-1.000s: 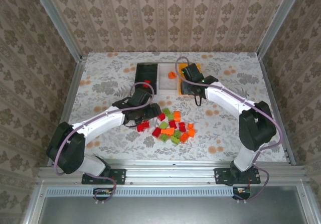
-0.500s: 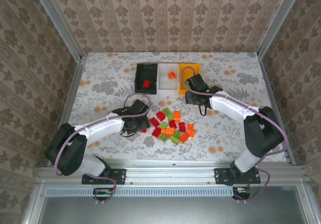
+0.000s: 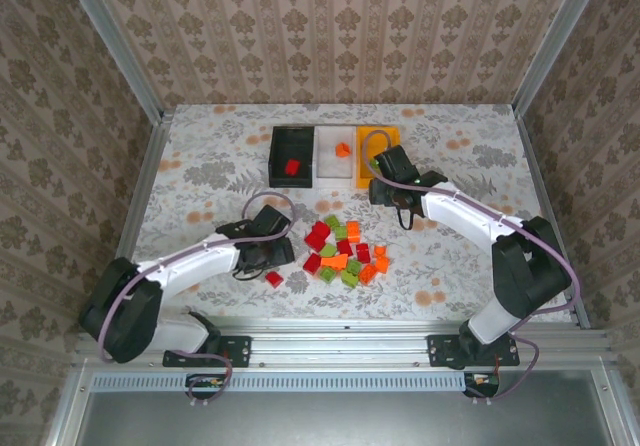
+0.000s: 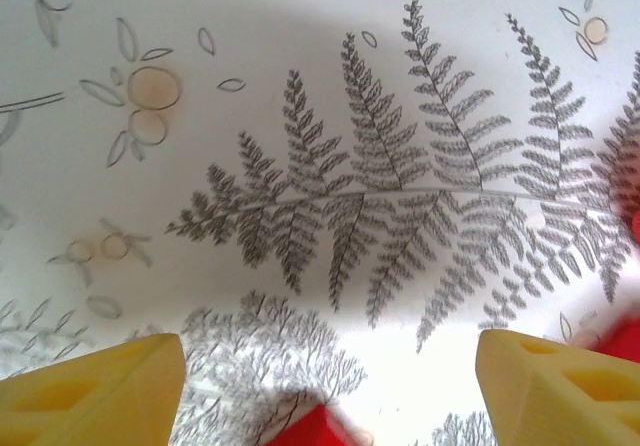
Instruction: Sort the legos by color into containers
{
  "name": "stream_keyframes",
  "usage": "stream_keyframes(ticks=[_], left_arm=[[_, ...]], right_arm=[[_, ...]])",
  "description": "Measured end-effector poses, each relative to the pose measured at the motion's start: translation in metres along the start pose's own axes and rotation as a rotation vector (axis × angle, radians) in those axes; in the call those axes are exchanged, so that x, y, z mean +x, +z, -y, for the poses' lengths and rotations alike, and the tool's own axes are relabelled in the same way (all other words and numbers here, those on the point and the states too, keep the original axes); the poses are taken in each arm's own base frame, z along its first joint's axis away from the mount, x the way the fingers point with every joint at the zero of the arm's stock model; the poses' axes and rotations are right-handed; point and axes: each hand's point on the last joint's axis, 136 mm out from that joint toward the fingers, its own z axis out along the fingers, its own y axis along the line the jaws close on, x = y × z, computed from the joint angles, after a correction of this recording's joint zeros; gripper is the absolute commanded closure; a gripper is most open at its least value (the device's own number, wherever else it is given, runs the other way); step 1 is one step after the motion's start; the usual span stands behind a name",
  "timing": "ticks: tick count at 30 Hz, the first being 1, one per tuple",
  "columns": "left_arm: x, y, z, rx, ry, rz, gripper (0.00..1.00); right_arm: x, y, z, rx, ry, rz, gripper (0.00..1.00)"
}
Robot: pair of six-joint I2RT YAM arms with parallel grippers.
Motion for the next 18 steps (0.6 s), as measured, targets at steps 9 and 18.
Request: stream_keyframes(ticks=[9, 18], left_arm=[[0.05, -0.01, -0.017, 0.034, -0.141, -0.099, 0.23], [0.055, -0.002, -0.014, 0.031, -0.326, -0.084, 0.31]], right_arm=[[0.003, 0.001, 0.001, 0.001, 0.0, -0.005, 0.44], [0.01, 0.004, 0.003, 0.004, -0.001, -0.019, 0.44]])
